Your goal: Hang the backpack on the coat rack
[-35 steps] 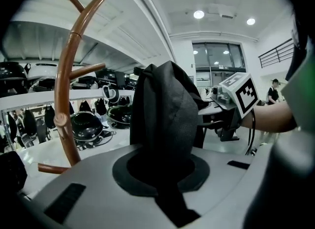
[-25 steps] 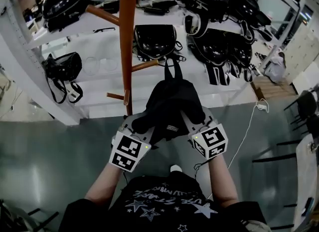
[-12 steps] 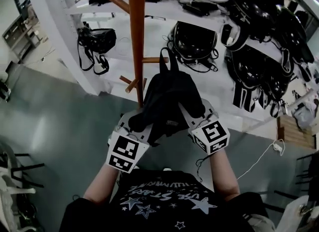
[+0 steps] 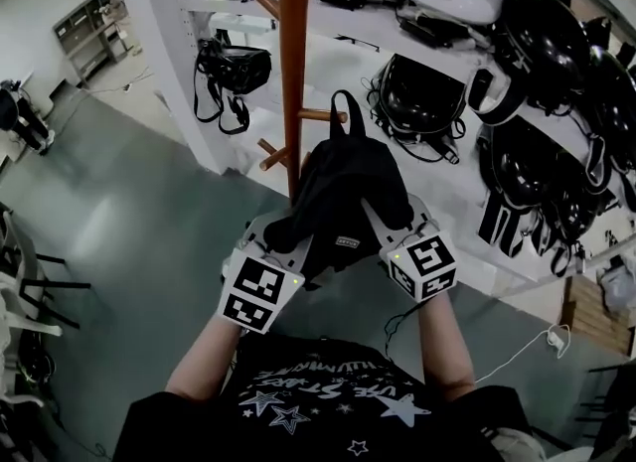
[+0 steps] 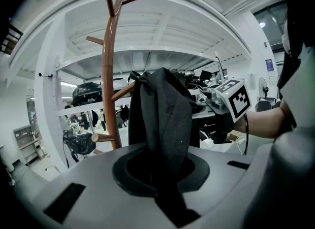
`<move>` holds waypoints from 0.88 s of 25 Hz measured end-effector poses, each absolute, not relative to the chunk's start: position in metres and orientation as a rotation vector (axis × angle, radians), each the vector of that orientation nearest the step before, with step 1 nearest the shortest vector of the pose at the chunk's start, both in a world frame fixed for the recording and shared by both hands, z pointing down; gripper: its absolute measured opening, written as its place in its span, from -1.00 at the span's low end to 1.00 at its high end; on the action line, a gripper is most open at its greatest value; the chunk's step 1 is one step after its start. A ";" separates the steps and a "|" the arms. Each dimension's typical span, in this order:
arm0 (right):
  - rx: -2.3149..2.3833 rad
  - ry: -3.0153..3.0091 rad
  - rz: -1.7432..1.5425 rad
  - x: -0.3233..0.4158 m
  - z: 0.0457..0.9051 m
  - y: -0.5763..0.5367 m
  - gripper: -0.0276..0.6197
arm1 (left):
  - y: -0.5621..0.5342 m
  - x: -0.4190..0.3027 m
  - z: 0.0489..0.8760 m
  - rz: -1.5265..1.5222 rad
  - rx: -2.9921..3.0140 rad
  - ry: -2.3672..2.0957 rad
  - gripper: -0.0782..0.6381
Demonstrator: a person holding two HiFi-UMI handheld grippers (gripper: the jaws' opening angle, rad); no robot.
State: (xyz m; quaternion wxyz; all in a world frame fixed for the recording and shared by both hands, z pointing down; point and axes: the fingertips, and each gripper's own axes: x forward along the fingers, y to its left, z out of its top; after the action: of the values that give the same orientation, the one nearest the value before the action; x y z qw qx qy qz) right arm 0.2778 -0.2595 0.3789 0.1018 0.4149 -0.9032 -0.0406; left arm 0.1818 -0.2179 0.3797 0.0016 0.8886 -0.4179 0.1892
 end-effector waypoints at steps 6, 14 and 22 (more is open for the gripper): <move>1.177 -2.717 -0.089 0.273 0.386 -0.269 -0.69 | -0.223 0.179 0.383 0.629 2.730 -1.366 -0.62; 1.128 -2.782 -0.015 0.265 0.396 -0.282 -0.69 | -0.232 0.172 0.388 0.682 2.693 -1.385 -0.62; 1.052 -2.834 -0.019 0.265 0.391 -0.280 -0.62 | -0.230 0.168 0.382 0.548 2.715 -1.339 -0.64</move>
State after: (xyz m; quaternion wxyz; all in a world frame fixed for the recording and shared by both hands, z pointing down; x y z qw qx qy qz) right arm 0.2654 -0.2804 0.3914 0.0593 0.3476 -0.9358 -0.0064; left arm 0.1681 -0.2305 0.3821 0.0326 0.8821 -0.4350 0.1779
